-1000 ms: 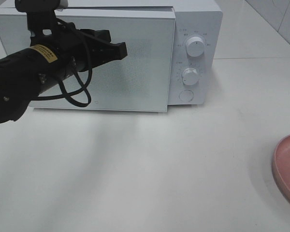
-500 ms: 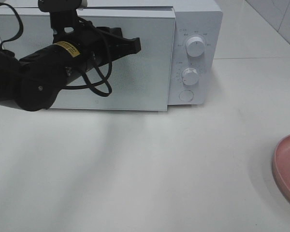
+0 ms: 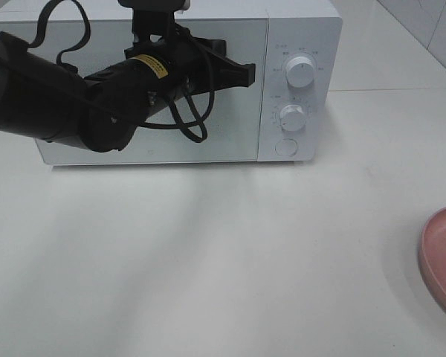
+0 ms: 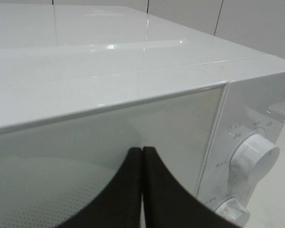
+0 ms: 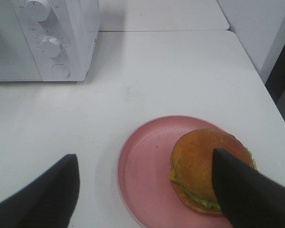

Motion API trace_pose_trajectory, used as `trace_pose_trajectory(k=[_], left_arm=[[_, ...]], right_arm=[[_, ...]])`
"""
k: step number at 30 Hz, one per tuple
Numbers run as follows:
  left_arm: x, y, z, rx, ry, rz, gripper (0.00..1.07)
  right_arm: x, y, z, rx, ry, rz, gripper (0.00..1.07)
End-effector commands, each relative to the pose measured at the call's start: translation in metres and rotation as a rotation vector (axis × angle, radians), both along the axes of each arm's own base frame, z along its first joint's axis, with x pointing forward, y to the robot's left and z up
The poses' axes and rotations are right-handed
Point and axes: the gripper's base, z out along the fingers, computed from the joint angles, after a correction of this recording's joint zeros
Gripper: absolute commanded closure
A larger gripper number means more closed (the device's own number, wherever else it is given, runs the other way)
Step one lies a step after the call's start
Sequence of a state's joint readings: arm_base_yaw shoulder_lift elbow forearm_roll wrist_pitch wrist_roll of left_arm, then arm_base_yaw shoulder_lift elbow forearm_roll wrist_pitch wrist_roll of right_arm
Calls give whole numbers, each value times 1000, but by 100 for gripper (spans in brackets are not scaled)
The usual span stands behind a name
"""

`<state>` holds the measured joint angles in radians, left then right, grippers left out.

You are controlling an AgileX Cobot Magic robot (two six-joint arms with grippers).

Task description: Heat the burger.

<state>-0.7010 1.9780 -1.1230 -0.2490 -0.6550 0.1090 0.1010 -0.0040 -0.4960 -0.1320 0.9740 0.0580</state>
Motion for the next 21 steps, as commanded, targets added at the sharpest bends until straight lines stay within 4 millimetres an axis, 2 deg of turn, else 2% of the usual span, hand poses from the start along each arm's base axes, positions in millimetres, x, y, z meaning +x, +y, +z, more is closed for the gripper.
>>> trace_pose_trajectory(k=[1,10,17,18,19,20,21], left_arm=[[14,11,6,-71,-8,90,107],[-10,4,14,36,126,-22,107],[-35,11,23,128,263,-90,107],[-38,13,24,140,284,-96,99],[-45,16,30,164,333,-114,82],[-45,16,30,164,333,-114,82],[-52,19,35,193,390,-134,55]], right_arm=[[-3,0,0,1,-35,-1,34],[-3,0,0,1,-35,-1,34],[-3,0,0,1,-35,-1,34],[-3,0,0,1,-35,-1,34],[-3,0,0,1,-35,-1,34],[-3,0,0,1,-35,-1,34],[-3,0,0,1,-35,-1,34]])
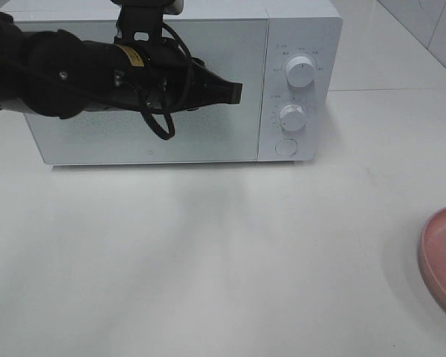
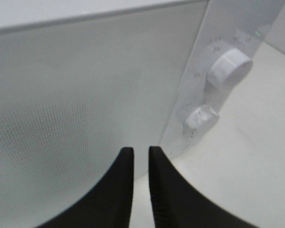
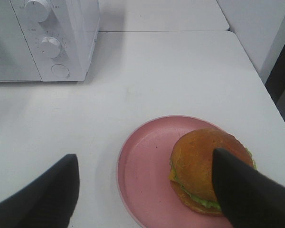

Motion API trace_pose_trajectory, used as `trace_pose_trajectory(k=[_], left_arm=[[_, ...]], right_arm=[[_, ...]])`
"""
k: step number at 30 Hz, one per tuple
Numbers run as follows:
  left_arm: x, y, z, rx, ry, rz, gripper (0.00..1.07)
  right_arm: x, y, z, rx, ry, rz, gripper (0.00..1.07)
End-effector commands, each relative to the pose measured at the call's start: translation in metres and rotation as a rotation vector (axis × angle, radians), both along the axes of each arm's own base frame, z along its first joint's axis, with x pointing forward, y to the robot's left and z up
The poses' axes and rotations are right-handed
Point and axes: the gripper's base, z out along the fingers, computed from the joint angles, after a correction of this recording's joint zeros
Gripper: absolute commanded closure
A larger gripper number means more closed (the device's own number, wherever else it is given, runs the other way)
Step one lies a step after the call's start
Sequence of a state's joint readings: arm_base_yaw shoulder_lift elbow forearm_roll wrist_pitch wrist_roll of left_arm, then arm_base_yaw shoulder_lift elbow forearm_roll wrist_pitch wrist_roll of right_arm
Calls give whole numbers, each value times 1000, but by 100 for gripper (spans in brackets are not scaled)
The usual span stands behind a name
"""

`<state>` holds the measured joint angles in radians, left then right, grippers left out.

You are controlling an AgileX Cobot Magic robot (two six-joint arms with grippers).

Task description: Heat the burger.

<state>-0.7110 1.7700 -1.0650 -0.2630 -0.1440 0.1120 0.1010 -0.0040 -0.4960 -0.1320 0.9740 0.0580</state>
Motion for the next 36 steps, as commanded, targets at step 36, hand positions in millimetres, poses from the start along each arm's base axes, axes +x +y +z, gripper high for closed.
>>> trace_pose_trajectory(k=[36], left_arm=[[-73,159,39,278,706,128,6]], right_arm=[[-3,0,0,0,-36,-1,34]])
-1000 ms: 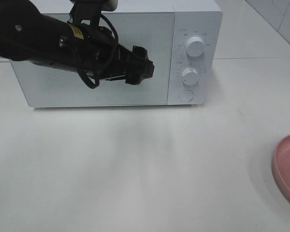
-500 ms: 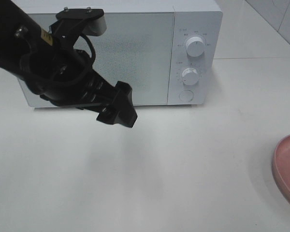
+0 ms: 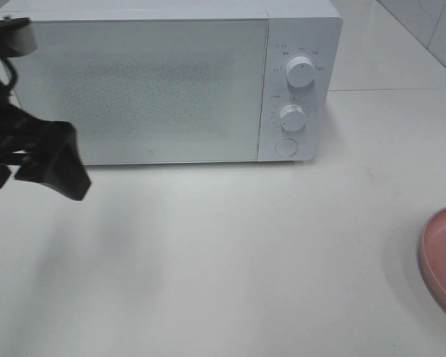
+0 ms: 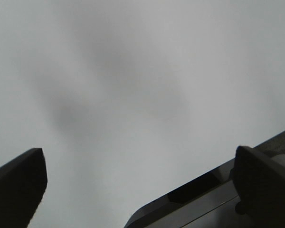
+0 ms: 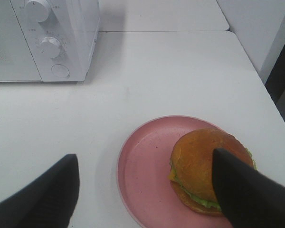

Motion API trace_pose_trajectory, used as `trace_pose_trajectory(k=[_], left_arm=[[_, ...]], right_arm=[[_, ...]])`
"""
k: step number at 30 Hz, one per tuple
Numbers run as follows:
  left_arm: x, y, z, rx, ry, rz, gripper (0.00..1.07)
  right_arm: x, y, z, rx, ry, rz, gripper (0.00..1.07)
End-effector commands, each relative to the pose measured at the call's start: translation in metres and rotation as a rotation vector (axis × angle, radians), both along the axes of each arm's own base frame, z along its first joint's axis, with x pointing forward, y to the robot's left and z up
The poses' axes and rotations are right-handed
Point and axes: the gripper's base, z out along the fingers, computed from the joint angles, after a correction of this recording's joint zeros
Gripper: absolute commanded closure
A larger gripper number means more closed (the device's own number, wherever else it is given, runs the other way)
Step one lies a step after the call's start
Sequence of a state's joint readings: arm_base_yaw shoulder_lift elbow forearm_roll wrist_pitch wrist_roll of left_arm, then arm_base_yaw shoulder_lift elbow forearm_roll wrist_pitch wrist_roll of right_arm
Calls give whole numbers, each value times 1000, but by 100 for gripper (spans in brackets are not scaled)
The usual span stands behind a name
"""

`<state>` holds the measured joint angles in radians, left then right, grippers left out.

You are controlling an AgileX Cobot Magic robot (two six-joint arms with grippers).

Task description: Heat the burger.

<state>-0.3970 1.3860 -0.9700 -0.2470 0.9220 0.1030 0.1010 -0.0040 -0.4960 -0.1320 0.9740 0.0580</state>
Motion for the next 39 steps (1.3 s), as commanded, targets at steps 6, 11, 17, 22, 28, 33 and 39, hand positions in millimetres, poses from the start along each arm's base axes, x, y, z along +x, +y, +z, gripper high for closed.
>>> trace_pose_trajectory(k=[6,11,17,22,28,33,39], left_arm=[[-35,71,-5,13,17,237,6],[-64,90,-4,9,3,318,6],[-96,95,2,2,-94,330,6],[-120,99,-8,36,-137,320,6],[-131,100,-1,29,-196,322,6],[-144,100,5,19,-259,321,6],[-166,101,5,9,-307,313,6]], right_arm=[[-3,0,0,0,-36,-1,34],[-3,0,0,0,-36,-1,34],[-3,0,0,0,-36,-1,34],[-3,0,0,0,-36,-1,34],[-3,0,0,0,-36,-1,34],[-3,0,0,0,-36,-1,34],[-3,0,0,0,-36,-1,34]])
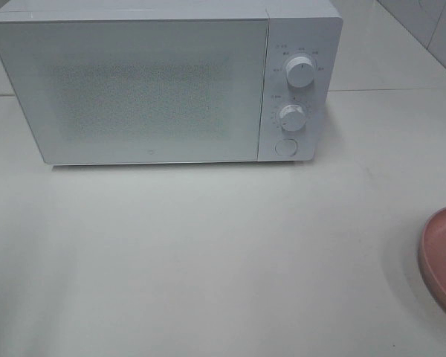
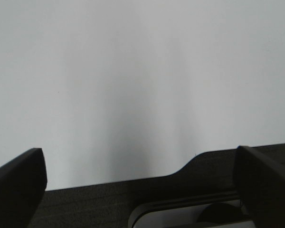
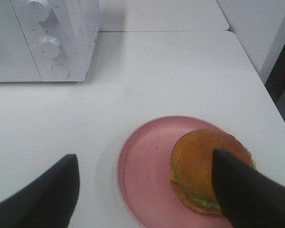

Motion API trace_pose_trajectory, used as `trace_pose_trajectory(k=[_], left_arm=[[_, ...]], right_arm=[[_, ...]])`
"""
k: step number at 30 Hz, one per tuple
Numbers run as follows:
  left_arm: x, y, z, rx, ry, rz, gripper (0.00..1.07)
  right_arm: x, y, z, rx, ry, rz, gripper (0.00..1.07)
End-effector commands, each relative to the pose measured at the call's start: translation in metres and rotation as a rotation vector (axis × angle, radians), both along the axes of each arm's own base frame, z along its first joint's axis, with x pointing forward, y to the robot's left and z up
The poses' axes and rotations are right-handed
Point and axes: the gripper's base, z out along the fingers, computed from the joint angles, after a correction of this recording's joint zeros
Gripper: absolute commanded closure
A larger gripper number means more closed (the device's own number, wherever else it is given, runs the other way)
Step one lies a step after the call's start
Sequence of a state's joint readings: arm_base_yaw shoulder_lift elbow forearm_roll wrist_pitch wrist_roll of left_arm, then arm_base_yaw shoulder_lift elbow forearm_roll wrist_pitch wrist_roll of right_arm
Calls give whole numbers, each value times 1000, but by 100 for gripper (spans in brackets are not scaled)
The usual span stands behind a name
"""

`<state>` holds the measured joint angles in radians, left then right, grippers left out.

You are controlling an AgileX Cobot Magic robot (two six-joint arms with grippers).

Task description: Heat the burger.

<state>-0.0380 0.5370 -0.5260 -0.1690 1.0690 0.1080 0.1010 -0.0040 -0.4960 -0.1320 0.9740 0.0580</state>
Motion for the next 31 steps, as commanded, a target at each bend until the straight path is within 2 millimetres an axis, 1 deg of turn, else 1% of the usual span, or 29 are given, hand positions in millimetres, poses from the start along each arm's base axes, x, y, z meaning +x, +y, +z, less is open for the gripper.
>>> trace_pose_trajectory(k=[1,2,3,4,6,7,8,9,11,12,13,14,15,16,18,19,20,31], left_arm=[[-10,0,2,-4,-51,-1,6],[-16,0,5,-6,-88,-1,6],[-16,0,5,-6,-88,-1,6],[-22,0,7,-11,-132,-1,6],[-25,0,8,-14,-152,-2,6],[-34,1,11,-16,-208,-1,6],[-34,1,11,-16,-208,-1,6],[-43,1,13,-18,-269,14,6],[-47,2,14,-17,-294,24,6],[-55,2,15,-14,-350,47,6],[-55,2,15,-14,-350,47,6],[-60,2,16,-13,-381,54,6],[-68,2,16,-10,-437,70,6],[-68,2,16,-10,-437,70,6],[-80,2,16,-4,-509,87,6],[-80,2,16,-4,-509,87,6],[-86,1,16,-1,-554,96,6],[-86,1,16,-4,-550,98,6]], right_arm=[[-3,0,0,0,-36,-1,34],[-3,0,0,0,-36,-1,34],[-3,0,0,0,-36,-1,34],[-3,0,0,0,-36,-1,34],[-3,0,0,0,-36,-1,34],[-3,0,0,0,-36,-1,34],[-3,0,0,0,-36,-1,34],[-3,0,0,0,-36,-1,34],[-3,0,0,0,-36,-1,34],[-3,0,0,0,-36,-1,34],[-3,0,0,0,-36,-1,34],[-3,0,0,0,-36,-1,34],[-3,0,0,0,-36,-1,34],[-3,0,0,0,-36,-1,34],[-3,0,0,0,-36,-1,34],[-3,0,0,0,-36,-1,34],[-3,0,0,0,-36,-1,34],[-3,0,0,1,-35,-1,34]])
